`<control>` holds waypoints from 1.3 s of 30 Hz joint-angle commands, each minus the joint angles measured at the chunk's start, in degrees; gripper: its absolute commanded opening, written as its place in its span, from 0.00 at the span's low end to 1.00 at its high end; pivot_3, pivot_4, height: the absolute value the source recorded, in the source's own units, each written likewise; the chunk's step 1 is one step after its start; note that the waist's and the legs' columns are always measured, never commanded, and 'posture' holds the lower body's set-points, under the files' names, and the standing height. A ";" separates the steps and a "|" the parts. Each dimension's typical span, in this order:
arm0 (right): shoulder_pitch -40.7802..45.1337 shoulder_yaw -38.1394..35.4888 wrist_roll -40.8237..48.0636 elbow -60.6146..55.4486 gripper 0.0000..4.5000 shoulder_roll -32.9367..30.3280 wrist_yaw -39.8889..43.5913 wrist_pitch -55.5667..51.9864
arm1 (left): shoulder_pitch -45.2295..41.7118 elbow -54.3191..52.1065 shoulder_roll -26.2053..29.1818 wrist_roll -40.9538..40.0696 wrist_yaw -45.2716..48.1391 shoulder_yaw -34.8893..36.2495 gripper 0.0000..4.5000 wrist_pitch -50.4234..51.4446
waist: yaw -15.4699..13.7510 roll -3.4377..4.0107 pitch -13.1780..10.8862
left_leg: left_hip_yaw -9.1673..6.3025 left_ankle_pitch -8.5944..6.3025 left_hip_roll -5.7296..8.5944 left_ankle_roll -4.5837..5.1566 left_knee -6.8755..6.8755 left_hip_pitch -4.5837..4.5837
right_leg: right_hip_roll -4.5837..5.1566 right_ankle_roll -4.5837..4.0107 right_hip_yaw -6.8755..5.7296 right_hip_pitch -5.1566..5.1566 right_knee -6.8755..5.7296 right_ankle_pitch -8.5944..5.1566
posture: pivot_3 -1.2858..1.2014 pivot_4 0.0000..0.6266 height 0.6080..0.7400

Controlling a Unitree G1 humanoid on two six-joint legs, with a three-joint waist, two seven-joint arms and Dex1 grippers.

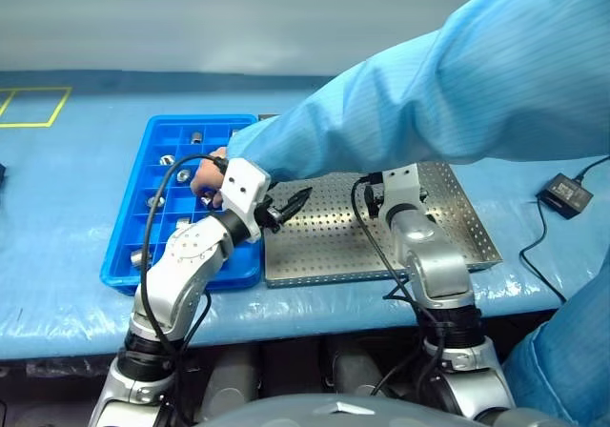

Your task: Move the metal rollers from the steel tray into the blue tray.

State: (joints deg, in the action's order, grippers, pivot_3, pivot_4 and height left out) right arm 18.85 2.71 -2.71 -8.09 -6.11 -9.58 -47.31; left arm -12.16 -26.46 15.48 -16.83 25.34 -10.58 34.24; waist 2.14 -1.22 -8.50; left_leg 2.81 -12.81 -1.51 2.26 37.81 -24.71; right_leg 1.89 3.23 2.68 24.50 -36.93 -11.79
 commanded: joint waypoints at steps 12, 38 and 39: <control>4.00 -8.20 -3.28 11.09 0.81 2.23 -7.78 14.42 | 2.65 -3.21 2.60 0.40 1.86 -2.04 0.67 -0.88 | 0.03 0.00 0.00 | 0.01 0.01 -0.12 -0.01 0.02 0.04 | -0.20 0.02 0.15 -0.02 0.00 0.02 | 0.52 0.24 1.00; 10.71 -15.44 -0.07 28.91 0.46 4.71 -13.56 18.26 | 3.72 -3.95 3.74 1.42 0.27 -1.73 0.67 0.13 | -0.20 0.06 0.01 | 0.00 0.03 -0.12 0.02 0.03 0.06 | -0.20 0.03 0.17 -0.06 0.00 0.04 | 0.53 0.24 1.00; 10.66 -15.38 -0.06 28.83 0.40 4.71 -13.51 18.20 | 3.72 -3.92 3.78 1.42 0.22 -1.79 0.67 0.12 | -0.21 0.06 0.01 | 0.00 0.03 -0.12 0.02 0.03 0.06 | -0.20 0.03 0.17 -0.06 0.00 0.04 | 0.53 0.24 1.00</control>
State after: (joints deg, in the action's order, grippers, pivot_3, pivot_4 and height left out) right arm 29.14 -11.93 -3.14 20.74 -1.46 -22.66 -28.40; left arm -8.17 -27.33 19.31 -15.76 25.74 -12.40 34.57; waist 1.93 -1.15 -8.49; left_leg 2.81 -12.79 -1.63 2.28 37.84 -24.65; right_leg 1.69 3.26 2.86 24.44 -36.92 -11.74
